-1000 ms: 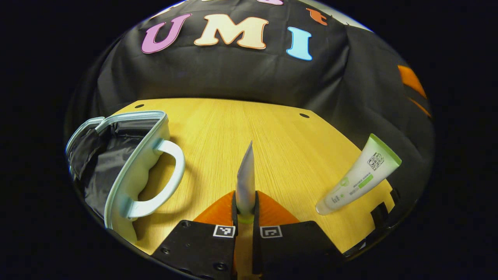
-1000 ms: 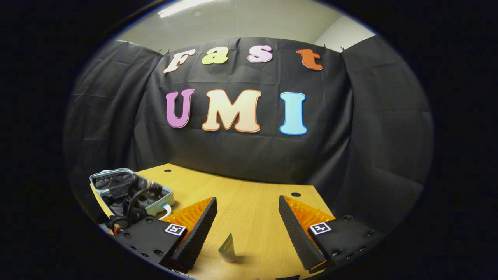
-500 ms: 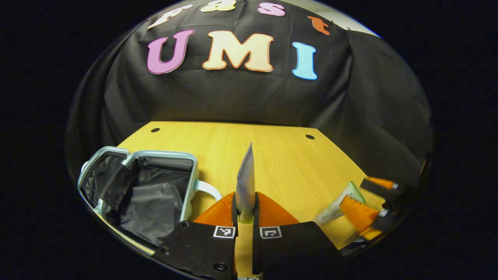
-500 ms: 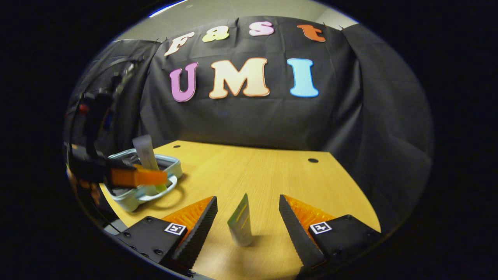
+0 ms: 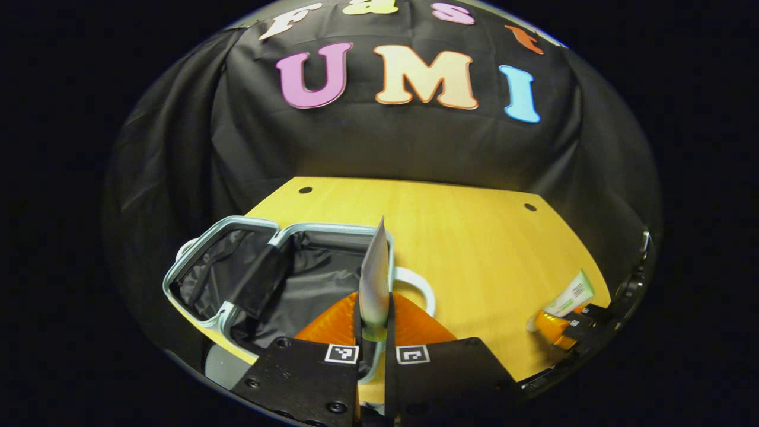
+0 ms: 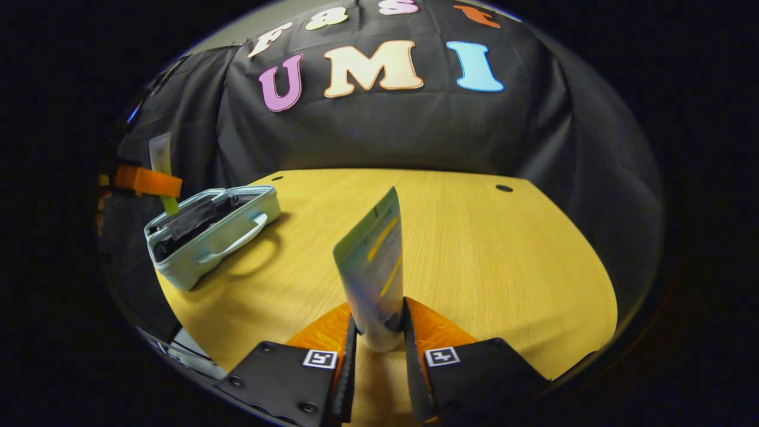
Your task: First open the suitcase, pack the skin care products into it, and then close the suitcase.
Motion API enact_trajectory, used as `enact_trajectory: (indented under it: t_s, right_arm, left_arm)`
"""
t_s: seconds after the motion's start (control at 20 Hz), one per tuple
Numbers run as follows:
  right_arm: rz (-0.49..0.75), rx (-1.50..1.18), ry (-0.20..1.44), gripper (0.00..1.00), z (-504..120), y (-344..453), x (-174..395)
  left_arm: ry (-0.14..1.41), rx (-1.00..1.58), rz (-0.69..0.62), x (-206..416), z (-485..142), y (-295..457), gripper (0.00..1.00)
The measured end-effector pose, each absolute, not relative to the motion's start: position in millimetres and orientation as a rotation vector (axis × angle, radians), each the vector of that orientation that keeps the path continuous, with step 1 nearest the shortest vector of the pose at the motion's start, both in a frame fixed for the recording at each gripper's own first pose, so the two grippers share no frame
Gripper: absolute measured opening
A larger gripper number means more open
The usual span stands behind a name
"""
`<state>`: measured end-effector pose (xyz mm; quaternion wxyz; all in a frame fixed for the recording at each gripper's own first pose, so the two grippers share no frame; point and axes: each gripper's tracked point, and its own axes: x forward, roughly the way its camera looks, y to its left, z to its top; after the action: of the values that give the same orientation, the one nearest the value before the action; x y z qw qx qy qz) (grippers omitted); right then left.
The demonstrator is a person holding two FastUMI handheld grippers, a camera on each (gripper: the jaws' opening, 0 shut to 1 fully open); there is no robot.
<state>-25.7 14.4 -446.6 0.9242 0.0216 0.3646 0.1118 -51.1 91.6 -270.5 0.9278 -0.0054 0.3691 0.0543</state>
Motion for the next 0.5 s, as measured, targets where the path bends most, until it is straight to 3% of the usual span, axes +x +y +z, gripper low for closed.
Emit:
enact_trajectory:
  t_s: [0.2, 0.5]
  right_arm:
    - [0.289, 0.103, 0.737, 0.33, -407.9, 33.2, -8.3]
    - [0.412, 0.221, 0.756, 0.36, -346.3, 116.5, 2.0]
  left_arm:
    - [0.892, 0.037, 0.202, -64.0, -293.5, 146.0, 0.08]
    - [1.148, 0.007, 0.18, -66.4, -362.7, 191.2, 0.1]
